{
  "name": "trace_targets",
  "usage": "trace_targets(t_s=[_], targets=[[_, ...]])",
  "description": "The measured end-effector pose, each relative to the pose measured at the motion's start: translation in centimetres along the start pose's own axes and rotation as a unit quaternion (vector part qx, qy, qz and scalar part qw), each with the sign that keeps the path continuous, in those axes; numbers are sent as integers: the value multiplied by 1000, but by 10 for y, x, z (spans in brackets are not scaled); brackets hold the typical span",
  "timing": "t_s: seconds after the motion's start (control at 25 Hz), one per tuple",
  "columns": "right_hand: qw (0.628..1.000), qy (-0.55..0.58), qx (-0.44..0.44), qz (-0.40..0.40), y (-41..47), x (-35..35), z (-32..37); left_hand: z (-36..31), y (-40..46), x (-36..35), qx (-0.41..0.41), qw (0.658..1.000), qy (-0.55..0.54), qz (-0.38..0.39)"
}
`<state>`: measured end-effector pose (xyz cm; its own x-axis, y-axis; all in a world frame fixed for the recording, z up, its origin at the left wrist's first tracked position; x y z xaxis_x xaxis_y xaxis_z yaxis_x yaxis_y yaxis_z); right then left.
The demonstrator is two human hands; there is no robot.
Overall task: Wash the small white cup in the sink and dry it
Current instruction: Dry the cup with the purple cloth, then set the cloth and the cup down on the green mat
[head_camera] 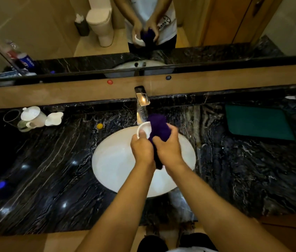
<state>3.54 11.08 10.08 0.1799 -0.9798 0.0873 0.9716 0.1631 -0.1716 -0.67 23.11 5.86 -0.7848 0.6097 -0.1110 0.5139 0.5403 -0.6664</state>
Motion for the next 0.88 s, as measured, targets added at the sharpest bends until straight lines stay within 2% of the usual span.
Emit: trace_targets(t_s=[0.08, 0.2, 0.32, 0.44, 0.6, 0.88], targets=[[1000, 10, -12, 20, -2, -2, -12, 8, 3, 5, 27, 999, -40, -5], [997, -54, 7, 52, 8, 23, -10, 7, 10, 15, 25, 999, -40, 4], [999, -31, -13, -10, 15, 64, -15, 3, 11, 7, 32, 997, -60, 22], [996, -4, -27, -83, 26, 111, -20, 5, 3, -31, 49, 991, -75, 100], [991, 8, -11, -135, 51, 177, -28, 19, -14, -97, 68, 987, -31, 143], [982, -10, -19, -186, 121, 307, -55, 70, -11, -233, 85, 984, 24, 152]])
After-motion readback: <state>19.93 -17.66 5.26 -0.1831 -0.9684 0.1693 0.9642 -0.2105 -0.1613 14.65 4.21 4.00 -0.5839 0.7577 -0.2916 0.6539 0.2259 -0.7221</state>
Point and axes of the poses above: each hand's wrist, its own y-axis towards the middle knuckle, its own x-axis out of the back of the hand, z = x × y, the point moved 9 cm from there along y, towards the middle knuckle, and after that the axes turned 9 degrees about x, right-handed, at the moved point
